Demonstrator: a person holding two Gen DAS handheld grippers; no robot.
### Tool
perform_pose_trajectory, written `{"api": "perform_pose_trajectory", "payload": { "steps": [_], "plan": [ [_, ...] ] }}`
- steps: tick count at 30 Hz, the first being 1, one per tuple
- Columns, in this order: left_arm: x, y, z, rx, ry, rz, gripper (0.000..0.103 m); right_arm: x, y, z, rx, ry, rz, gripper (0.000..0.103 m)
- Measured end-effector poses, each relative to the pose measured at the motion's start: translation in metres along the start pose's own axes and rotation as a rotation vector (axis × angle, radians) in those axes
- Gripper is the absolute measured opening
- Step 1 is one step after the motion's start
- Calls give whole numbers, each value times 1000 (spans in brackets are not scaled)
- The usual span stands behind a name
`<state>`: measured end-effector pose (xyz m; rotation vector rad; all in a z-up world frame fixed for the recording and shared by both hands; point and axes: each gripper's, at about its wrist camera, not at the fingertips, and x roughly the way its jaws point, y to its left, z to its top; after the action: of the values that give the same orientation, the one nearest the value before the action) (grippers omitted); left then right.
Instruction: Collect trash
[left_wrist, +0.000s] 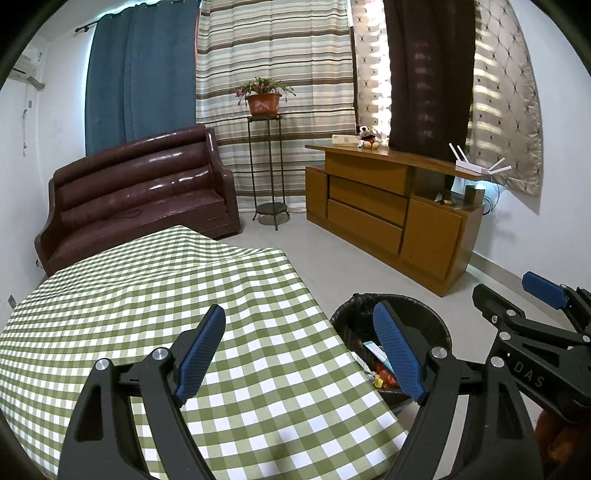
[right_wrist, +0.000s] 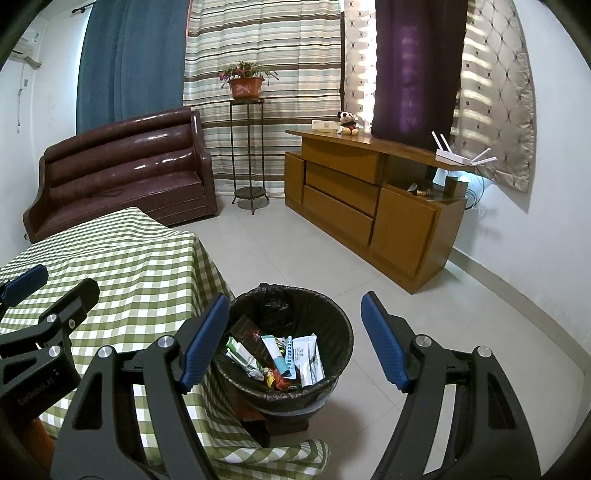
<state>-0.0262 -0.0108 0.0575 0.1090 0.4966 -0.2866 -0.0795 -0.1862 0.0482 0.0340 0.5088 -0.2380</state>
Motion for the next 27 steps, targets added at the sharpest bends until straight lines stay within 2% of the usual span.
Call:
{"api": "perform_pose_trajectory", "payload": {
  "steps": [27],
  "plan": [
    [0, -4, -2, -1, 6, -5, 80, 0, 0, -1, 0, 3, 1, 72]
  ]
}}
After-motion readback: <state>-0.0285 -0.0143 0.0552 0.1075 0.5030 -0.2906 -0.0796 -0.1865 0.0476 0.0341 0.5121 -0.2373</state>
